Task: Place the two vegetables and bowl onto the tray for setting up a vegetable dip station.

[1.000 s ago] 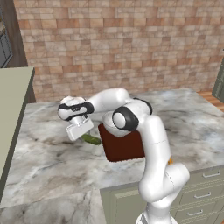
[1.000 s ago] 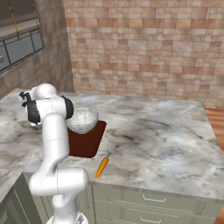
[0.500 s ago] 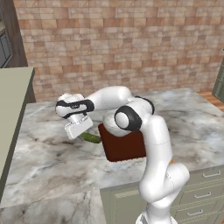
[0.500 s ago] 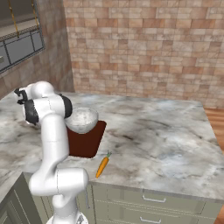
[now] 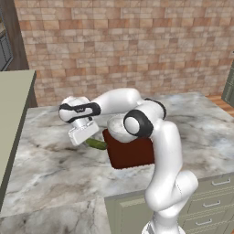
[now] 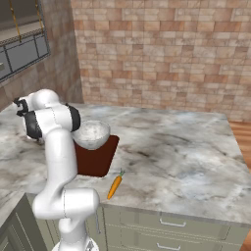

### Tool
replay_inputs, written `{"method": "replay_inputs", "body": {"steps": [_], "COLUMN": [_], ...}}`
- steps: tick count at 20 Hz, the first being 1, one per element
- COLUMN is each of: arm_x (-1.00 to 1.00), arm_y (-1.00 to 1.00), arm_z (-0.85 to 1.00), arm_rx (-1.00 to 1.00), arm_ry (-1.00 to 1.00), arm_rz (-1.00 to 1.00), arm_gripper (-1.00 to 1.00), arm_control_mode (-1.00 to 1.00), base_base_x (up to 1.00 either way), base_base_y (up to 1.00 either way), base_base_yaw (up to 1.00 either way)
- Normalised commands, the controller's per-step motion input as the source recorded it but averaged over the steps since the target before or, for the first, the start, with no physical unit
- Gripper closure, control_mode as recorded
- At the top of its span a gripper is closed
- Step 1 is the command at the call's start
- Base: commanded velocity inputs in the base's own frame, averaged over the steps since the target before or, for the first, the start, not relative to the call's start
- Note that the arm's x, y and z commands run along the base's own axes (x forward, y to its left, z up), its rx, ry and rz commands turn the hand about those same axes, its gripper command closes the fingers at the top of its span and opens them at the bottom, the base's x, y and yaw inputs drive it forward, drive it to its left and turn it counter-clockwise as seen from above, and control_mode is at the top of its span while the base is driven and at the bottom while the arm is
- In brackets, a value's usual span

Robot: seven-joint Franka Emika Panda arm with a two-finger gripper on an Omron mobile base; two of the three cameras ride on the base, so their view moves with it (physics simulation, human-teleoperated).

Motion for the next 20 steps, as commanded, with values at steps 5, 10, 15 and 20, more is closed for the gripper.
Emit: {"method": "replay_inputs", "body": {"steps": [5, 10, 15, 20], "arm_x": [-0.20, -0.33, -0.28, -0.30], "arm_y": [-0.05, -0.16, -0.10, -0.15], "arm_z": [0.15, 0.15, 0.14, 0.17], "arm_rx": [0.00, 0.00, 0.00, 0.00], "arm_ry": [0.00, -0.03, -0.07, -0.12], "arm_rz": [-0.04, -0.03, -0.05, -0.05], "arm_gripper": [1.00, 1.00, 1.00, 1.00], "arm_control_mode": [-1.00, -1.00, -1.00, -1.00], "base_base_x": [0.00, 0.00, 0.00, 0.00], "base_base_y": [0.00, 0.00, 0.00, 0.00], "base_base_yaw": [0.00, 0.00, 0.00, 0.00]}}
